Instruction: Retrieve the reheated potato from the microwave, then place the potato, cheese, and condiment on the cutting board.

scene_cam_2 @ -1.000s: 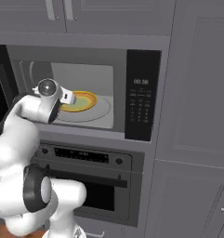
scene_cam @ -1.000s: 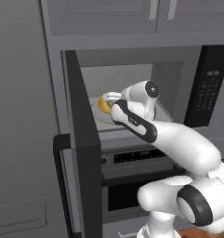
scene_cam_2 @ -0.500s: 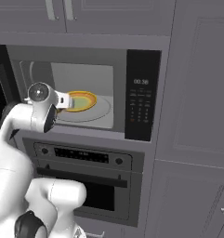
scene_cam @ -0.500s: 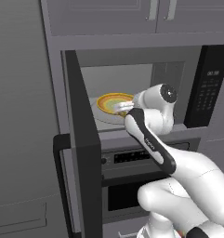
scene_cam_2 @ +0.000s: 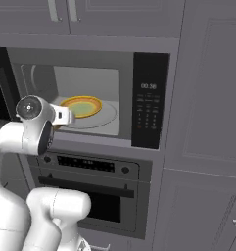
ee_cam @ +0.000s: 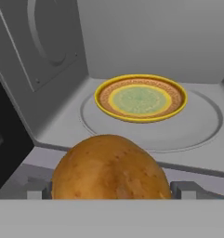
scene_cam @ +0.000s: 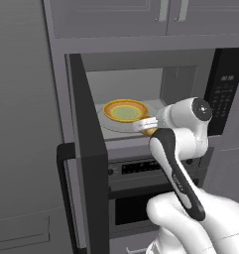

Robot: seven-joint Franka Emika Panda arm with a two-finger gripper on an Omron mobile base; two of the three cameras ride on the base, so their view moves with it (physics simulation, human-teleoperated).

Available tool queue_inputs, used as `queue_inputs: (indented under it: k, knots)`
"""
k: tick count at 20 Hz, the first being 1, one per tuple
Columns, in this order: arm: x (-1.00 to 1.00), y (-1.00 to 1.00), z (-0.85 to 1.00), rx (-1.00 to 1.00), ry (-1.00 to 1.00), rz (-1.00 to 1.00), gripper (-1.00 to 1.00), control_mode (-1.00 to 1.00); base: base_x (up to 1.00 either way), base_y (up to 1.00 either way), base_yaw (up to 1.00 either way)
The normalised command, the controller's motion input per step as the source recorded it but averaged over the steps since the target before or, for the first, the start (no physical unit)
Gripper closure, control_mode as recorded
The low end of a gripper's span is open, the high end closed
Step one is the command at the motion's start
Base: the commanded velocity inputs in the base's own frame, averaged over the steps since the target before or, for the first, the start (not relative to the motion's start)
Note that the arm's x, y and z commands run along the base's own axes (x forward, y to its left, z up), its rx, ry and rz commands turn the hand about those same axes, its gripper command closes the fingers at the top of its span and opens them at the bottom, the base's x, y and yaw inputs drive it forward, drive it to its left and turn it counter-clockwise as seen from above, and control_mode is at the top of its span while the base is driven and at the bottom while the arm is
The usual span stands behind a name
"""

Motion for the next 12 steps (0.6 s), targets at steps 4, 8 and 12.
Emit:
queue_inputs:
  k: [4,8,12]
  knots:
    - [-0.33,-0.05,0.04,0.0,0.0,0.0,1.0,-1.0,0.0,0.0,0.0]
    - [0.0,0.0,0.0,0.0,0.0,0.0,1.0,-1.0,0.0,0.0,0.0]
    - [0.0,0.0,0.0,0.0,0.0,0.0,1.0,-1.0,0.0,0.0,0.0]
